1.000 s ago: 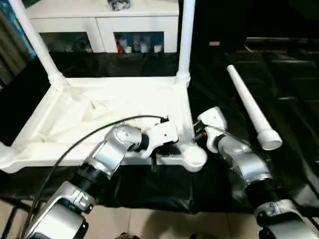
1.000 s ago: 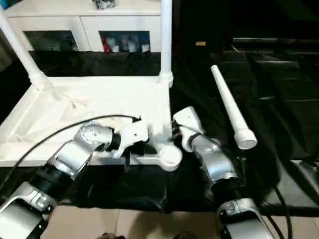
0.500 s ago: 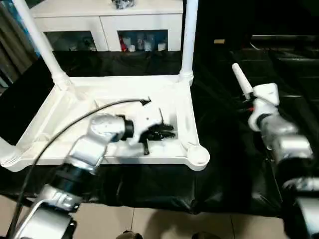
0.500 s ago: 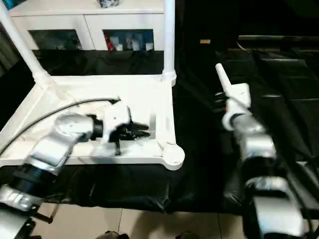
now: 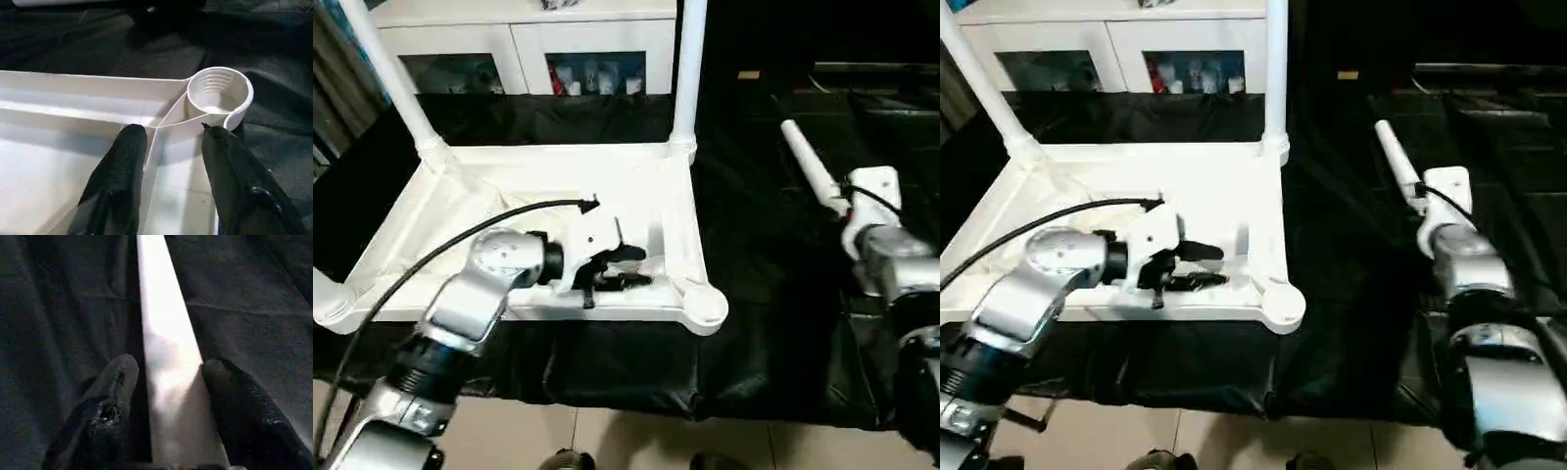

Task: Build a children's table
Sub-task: Pick table leg

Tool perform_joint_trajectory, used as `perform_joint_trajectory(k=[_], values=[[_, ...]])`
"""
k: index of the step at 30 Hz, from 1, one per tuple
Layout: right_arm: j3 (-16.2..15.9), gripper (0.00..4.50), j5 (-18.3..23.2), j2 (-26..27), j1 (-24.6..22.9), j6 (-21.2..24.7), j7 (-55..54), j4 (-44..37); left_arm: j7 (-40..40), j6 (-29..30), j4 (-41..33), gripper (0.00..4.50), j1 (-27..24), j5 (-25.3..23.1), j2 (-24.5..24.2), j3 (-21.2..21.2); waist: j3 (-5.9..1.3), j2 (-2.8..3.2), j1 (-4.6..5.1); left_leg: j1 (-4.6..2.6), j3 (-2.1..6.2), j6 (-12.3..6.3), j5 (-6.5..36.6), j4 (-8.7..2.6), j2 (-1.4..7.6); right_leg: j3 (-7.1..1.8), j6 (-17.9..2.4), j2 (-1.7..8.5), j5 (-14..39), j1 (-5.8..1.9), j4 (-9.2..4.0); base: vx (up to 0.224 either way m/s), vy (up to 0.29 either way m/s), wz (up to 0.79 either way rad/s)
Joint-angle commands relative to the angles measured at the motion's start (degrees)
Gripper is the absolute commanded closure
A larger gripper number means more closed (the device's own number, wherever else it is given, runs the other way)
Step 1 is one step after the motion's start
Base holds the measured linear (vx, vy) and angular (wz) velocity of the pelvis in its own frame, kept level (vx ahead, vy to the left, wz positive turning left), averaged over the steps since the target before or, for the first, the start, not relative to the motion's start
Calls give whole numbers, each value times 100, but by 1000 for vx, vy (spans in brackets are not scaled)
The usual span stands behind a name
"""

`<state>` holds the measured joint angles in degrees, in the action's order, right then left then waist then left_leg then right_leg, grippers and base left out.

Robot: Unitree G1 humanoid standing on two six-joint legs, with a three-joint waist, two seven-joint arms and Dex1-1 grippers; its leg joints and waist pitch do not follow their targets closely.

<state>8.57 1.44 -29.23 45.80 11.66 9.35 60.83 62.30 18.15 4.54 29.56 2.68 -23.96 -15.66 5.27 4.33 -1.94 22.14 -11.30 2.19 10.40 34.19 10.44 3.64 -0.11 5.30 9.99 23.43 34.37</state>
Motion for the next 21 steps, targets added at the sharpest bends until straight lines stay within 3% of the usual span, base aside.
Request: perform_joint_trajectory(k=[1,6,8,9,11,12,15,17,18,21], values=[[49,167,-43,-24,62,-4,59,161,35,83,-148,218,-45,23,-59,-8,-341,-95,-7,-90,86,-285,1313,-404,203,-189,-1628,251,1311,-258,-389,0,0,0],[-44,116,-137,-276,276,37,220,498,78,243,-263,174,-41,73,-146,-54,-345,-119,-18,-56,64,-493,883,-363,193,-195,-1785,246,820,-272,-340,0,0,0],[-117,96,-187,-387,366,266,379,618,142,334,-296,165,-24,112,-196,-101,-352,-136,-24,-42,57,-587,730,-344,187,-190,-1840,233,683,-276,-317,0,0,0],[-194,88,-198,-498,456,701,765,698,292,471,-369,147,-17,174,-267,-152,-352,-142,-27,-45,54,-656,689,-338,185,-184,-1882,223,654,-279,-307,0,0,0],[-221,88,-206,-530,490,822,878,735,335,511,-391,133,-13,190,-287,-168,-335,-129,-36,-48,51,-700,718,-336,200,-185,-1902,225,692,-262,-315,0,0,0],[-411,88,-348,-657,577,1145,1225,832,412,597,-420,125,25,250,-293,-181,-353,-157,-30,-52,51,-687,734,-334,201,-176,-1940,217,709,-270,-302,0,0,0],[-688,88,-561,-865,719,1507,1751,957,469,720,-444,104,106,313,-289,-166,-347,-162,-50,-54,50,-657,794,-330,215,-185,-1951,237,799,-269,-312,0,0,0],[-813,88,-671,-952,778,1617,1978,1022,414,749,-403,86,168,339,-222,-127,-364,-178,-60,-54,49,-638,760,-320,214,-190,-1946,244,809,-280,-309,0,0,0],[-896,121,-751,-997,810,1646,2124,1070,382,743,-369,78,214,352,-183,-108,-374,-194,-67,-49,46,-639,741,-314,214,-194,-1943,253,802,-289,-311,0,0,0],[-1026,121,-905,-1055,889,1647,2359,1191,293,688,-287,57,290,343,-121,-105,-404,-206,-79,-37,46,-681,625,-285,213,-195,-1975,256,708,-298,-282,0,0,0]])
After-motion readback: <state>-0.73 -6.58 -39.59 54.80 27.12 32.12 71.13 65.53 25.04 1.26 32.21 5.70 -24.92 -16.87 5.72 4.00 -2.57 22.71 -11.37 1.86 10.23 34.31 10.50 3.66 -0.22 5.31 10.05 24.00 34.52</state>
